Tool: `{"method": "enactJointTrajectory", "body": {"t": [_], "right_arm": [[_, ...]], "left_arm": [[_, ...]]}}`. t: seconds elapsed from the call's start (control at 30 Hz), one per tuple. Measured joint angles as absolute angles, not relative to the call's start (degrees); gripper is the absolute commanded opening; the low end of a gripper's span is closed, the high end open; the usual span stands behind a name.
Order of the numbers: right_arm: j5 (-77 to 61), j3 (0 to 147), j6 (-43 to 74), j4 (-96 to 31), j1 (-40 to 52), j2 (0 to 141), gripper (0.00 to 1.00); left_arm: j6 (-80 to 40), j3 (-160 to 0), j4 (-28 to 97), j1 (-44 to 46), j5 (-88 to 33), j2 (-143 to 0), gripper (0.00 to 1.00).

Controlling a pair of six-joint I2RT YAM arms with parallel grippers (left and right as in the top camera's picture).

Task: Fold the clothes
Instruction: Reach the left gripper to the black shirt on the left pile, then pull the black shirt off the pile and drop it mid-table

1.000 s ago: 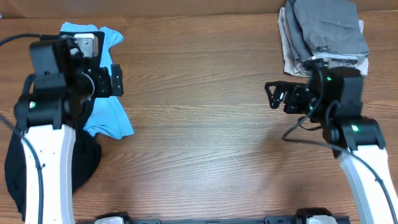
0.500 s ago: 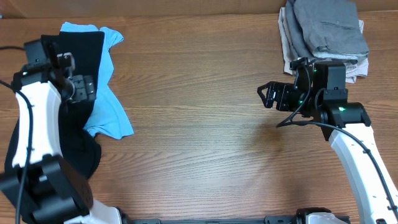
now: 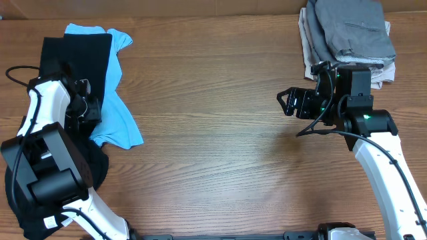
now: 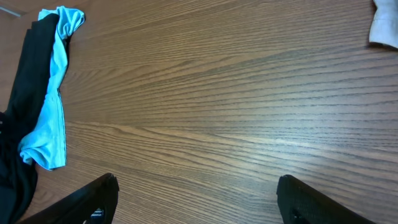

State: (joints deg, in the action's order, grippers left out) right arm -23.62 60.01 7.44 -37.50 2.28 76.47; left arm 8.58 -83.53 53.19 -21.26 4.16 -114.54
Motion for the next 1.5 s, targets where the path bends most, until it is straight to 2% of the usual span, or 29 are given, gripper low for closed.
{"method": "enactJointTrajectory", "body": {"t": [0.07, 0.17, 0.27, 0.43, 0.57, 0.73, 0.83, 0.97, 1.2, 1.5], "right_arm": [[-23.6, 60.0, 7.4, -37.5, 2.3, 76.5, 0.84], [-23.6, 60.0, 7.4, -37.5, 2.3, 76.5, 0.83], [-23.6, 60.0, 7.4, -37.7, 2.3, 76.5, 0.82], [-23.5, 60.0, 7.4, -38.3, 2.3, 76.5, 0.78], [-23.4, 60.0, 7.4, -38.3, 2.3, 76.5, 0.76], [-23.3, 60.0, 7.4, -38.2, 2.3, 76.5, 0.71], [-23.3, 60.0, 7.9, -38.2, 2.3, 76.5, 0.66], [-23.2, 60.0, 10.4, -38.6, 2.2, 76.5, 0.64], [-23.1, 60.6, 13.6, -45.3, -1.5, 74.6, 0.64], [-23.1, 61.5, 14.6, -54.5, -10.6, 65.0, 0.64]], "left_arm": [[8.9, -83.5, 53.2, -21.3, 4.6, -114.5, 0.24], [9.3, -83.5, 53.2, -21.3, 5.1, -114.6, 0.18], [9.0, -83.5, 53.2, -21.3, 5.3, -114.6, 0.04], [9.2, -83.8, 53.8, -21.2, 5.1, -114.6, 0.04], [9.0, -90.2, 61.8, -20.2, 4.8, -115.1, 0.04], [7.6, -109.4, 75.7, -16.6, 4.8, -115.8, 0.04], [6.7, -121.7, 81.0, -12.8, 4.1, -115.8, 0.04], [5.8, -130.4, 84.5, -6.2, 1.8, -115.6, 0.04], [3.8, -131.4, 82.7, 7.8, -2.4, -115.8, 0.04], [-0.8, -131.4, 66.5, 22.9, -4.5, -118.7, 0.04]]}}
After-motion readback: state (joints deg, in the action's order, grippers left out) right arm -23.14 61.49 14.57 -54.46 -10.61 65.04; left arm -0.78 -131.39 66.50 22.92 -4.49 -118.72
